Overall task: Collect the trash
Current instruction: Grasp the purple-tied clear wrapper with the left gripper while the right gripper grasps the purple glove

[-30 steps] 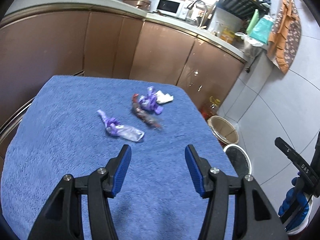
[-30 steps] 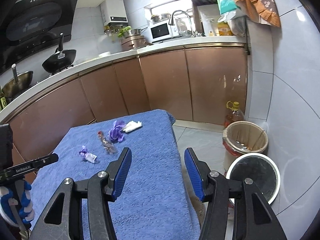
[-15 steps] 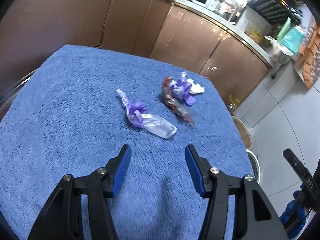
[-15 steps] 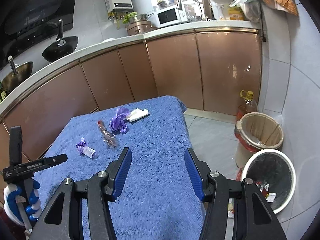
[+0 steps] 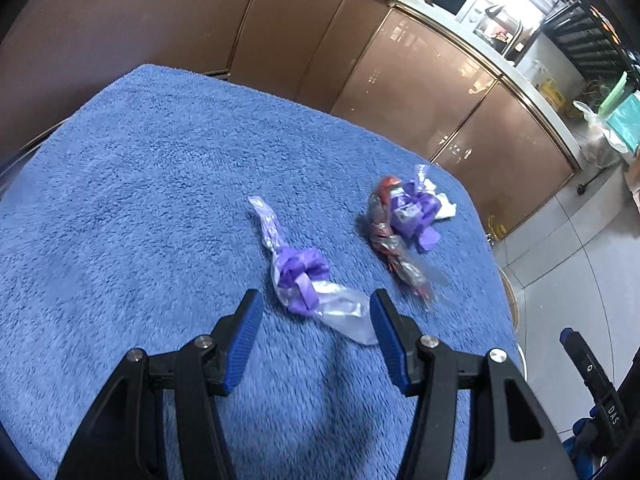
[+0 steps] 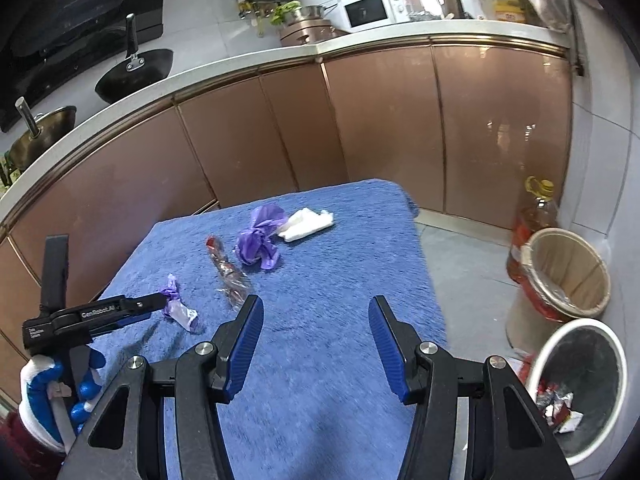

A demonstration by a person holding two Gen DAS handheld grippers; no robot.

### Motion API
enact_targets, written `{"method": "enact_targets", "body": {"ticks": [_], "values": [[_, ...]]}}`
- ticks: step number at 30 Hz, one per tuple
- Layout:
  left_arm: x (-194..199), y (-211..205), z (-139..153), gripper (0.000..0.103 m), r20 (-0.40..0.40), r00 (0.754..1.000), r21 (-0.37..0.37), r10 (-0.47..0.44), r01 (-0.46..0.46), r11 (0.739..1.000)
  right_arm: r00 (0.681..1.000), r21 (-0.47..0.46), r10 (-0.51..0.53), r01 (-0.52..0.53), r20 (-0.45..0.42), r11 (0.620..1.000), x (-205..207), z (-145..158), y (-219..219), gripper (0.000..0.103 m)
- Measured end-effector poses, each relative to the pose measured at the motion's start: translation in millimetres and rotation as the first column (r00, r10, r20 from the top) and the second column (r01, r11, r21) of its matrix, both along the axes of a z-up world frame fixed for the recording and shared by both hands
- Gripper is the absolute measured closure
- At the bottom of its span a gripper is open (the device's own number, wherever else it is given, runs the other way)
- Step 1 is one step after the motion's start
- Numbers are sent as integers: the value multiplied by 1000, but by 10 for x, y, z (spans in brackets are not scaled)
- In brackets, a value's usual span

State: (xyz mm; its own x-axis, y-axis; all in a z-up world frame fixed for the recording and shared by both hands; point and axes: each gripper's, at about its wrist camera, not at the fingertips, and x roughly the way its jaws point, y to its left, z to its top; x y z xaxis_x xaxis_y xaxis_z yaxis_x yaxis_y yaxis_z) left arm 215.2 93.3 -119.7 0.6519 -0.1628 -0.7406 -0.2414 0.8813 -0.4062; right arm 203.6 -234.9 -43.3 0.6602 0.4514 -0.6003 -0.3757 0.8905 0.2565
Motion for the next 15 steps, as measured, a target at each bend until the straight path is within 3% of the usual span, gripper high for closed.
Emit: {"method": "enact_targets", "body": {"ticks": [11, 15], "values": [[210, 79, -169, 50, -3, 1000, -18, 4, -4, 1000, 997, 15, 62, -62, -46, 998, 425, -202, 311, 51], [272, 81, -190, 64, 7, 1000, 3, 8, -8, 1000, 995, 28, 73, -71, -65, 997, 584, -265, 403, 51]]}}
